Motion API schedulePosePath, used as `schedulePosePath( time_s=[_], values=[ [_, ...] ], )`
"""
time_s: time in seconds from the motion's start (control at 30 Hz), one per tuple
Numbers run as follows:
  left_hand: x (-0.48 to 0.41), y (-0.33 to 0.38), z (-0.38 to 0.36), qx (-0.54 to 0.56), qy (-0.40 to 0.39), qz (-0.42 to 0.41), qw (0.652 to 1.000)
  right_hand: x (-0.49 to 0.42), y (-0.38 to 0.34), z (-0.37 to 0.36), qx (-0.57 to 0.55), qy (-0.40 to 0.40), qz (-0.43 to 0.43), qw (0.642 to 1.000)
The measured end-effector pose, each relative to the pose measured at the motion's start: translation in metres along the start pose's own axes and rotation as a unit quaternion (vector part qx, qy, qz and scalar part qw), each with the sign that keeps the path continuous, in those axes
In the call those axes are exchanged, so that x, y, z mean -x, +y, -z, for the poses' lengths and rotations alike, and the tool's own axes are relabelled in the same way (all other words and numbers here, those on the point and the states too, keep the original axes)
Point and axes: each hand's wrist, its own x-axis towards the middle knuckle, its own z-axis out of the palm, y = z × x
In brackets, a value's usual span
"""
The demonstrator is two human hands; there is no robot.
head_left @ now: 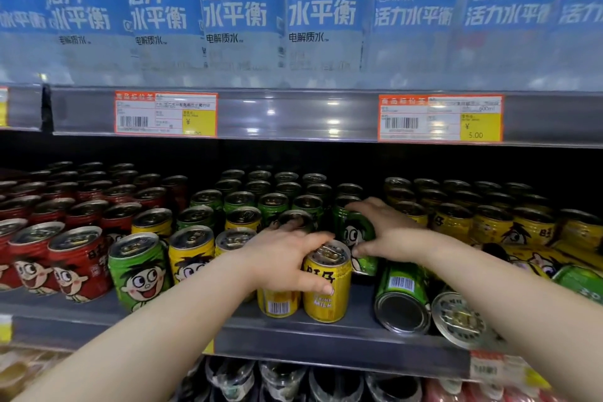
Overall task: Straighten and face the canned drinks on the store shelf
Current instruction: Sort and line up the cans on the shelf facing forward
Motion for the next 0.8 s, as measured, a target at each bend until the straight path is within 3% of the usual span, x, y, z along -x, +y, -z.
schedulePosePath(
  time_s=[0.17,0.4,0.5,0.6,0.67,0.8],
  values=[
    [0.000,0.000,0.000,0.002,0.004,0.000,1.000,-0.003,-0.005,0.000,0.013,0.011,0.011,1.000],
    [0.000,-0.001,-0.001,0.008,0.017,-0.008,1.000,0.003,-0.022,0.011,-0.098,0.028,-0.003,0.995],
    [0.000,-0.001,-0.001,0.011,0.016,-0.011,1.000,0.025,-0.016,0.030,0.021,0.031,-0.078,0.996],
    [0.000,0.000,0.001,0.015,0.011,-0.010,1.000,0.052,-0.014,0.035,0.154,-0.096,-0.166,0.969],
    [-0.004,0.004,0.004,0.017,0.022,-0.018,0.999,0.065,-0.017,0.026,0.155,-0.137,-0.204,0.957],
    [-0.010,0.018,0.007,0.040,0.023,-0.053,0.998,0.069,-0.029,0.010,0.128,-0.096,-0.185,0.970]
  ],
)
